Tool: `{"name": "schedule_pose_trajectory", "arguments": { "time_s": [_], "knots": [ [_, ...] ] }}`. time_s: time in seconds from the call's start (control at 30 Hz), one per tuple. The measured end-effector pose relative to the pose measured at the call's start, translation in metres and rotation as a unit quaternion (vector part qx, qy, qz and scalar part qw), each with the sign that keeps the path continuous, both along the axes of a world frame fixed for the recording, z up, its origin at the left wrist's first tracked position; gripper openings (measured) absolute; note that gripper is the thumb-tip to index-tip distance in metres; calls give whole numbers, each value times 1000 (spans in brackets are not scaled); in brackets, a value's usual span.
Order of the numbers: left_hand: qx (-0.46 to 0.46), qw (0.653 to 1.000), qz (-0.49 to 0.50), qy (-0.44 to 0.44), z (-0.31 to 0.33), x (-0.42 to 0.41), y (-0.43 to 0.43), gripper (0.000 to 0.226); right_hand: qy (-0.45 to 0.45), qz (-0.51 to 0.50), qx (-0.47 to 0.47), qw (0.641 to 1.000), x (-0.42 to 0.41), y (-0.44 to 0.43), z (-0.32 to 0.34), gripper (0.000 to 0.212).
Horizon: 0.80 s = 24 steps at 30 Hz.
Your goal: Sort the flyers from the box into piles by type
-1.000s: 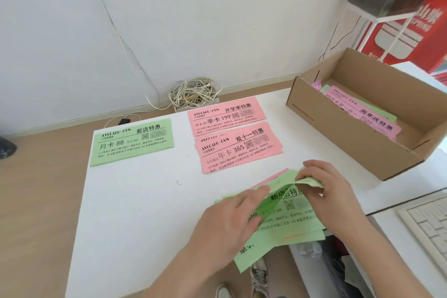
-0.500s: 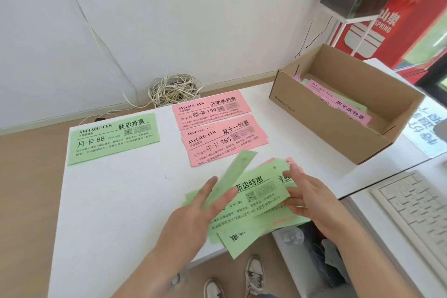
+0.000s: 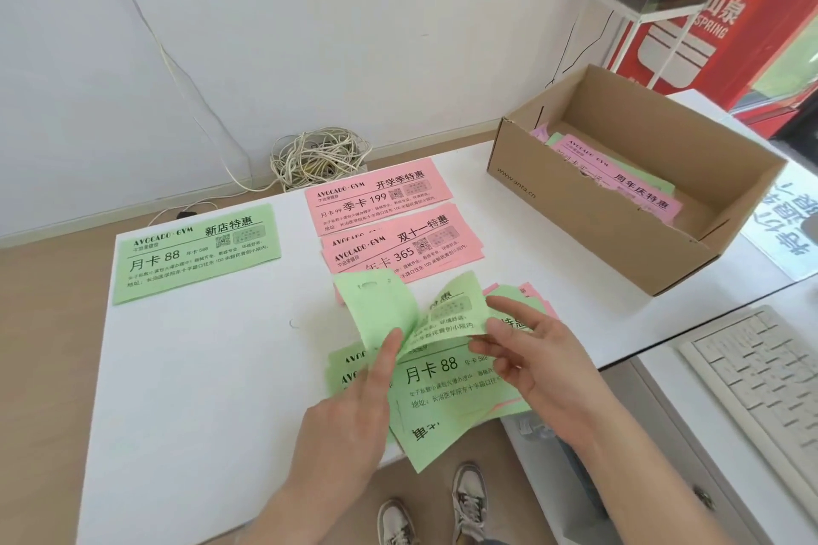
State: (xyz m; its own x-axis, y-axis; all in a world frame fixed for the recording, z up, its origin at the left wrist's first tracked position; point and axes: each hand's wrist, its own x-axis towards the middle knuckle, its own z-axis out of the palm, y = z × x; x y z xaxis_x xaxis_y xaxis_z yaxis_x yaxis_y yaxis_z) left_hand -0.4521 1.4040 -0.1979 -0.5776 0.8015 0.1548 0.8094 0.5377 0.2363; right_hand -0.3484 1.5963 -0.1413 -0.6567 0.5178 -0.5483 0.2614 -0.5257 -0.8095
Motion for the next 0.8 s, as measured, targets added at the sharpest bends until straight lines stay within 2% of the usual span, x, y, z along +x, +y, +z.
{"name": "schedule_pose_trajectory", "arguments": {
  "time_s": [0.03,0.07,0.1,0.13,0.17,0.2,0.27,0.33,0.47,0.53,0.63,0.73,0.8],
  "knots": [
    [11,999,8,-30,-2,-2,-2,109,-46,59,114,991,5,4,-3,49],
    [21,998,16,-61,-2,-7,-3,111,-110,141,253,951,11,9,-5,60],
    [22,996,17,-80,0,-10,-4,112,-179,234,384,875,18,16,-10,72],
    [17,996,10,-83,-2,-12,-5,113,-238,317,473,787,23,21,-14,83],
    [8,997,-3,-79,-1,-12,-4,116,-274,375,521,716,26,24,-19,90],
    [3,997,-15,-74,2,-12,-3,120,-289,411,541,675,28,25,-25,94],
    [-8,999,-35,-27,8,-12,0,123,-287,438,562,640,30,26,-32,94],
    [-43,998,-51,20,11,-10,3,114,-282,440,583,622,30,28,-33,90],
    [-147,984,-95,26,6,8,15,79,-277,446,587,616,26,34,-27,81],
    [-187,979,-84,13,5,16,24,74,-274,455,589,610,25,35,-23,73],
    [-199,978,-57,16,7,18,33,68,-255,455,597,610,24,39,-13,49],
    [-209,975,-67,21,12,18,37,56,-227,439,591,638,25,43,-7,37],
    [-228,971,-67,16,8,19,37,47,-197,392,584,683,28,46,-11,32]
  ]
}}
